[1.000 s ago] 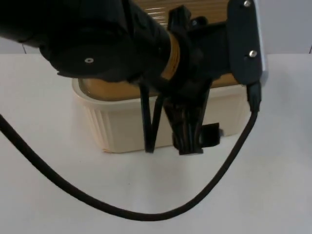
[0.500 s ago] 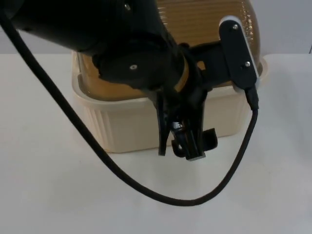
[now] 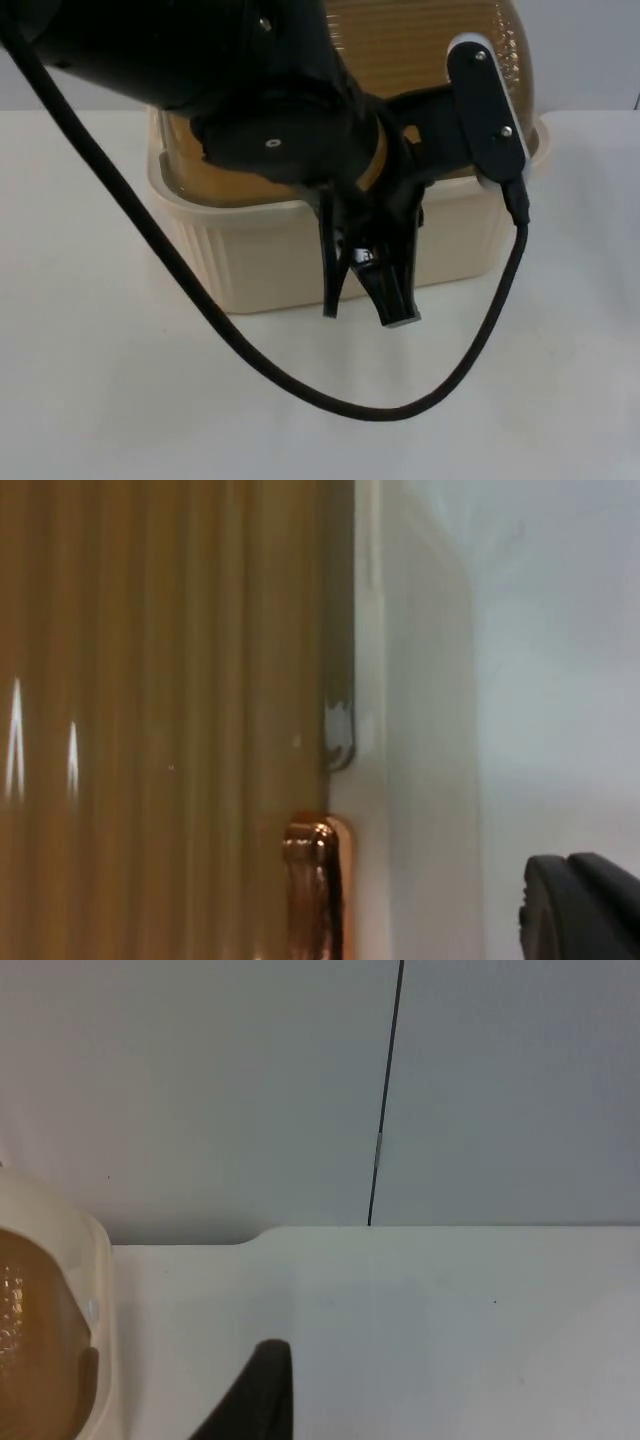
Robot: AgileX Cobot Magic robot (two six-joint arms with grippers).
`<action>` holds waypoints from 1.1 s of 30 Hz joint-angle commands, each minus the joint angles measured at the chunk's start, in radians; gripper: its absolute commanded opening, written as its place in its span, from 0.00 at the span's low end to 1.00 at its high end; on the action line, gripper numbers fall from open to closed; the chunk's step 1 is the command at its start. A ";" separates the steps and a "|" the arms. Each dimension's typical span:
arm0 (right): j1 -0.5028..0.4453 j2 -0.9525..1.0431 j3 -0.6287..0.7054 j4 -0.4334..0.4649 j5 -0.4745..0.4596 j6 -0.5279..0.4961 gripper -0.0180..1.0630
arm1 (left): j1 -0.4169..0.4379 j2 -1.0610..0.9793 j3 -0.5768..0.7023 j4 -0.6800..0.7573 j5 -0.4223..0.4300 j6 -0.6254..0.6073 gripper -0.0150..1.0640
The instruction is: Open the box lid with the left hand, place the block into the box with the right hand, then close the box lid with the left hand.
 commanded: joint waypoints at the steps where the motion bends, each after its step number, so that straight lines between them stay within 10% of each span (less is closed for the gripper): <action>1: -0.002 0.005 -0.005 -0.005 -0.012 -0.008 0.99 | 0.001 0.000 -0.005 0.037 0.008 -0.009 0.01; 33: -0.002 0.016 -0.005 0.000 0.004 -0.008 0.99 | 0.045 0.009 -0.005 0.394 0.030 -0.309 0.01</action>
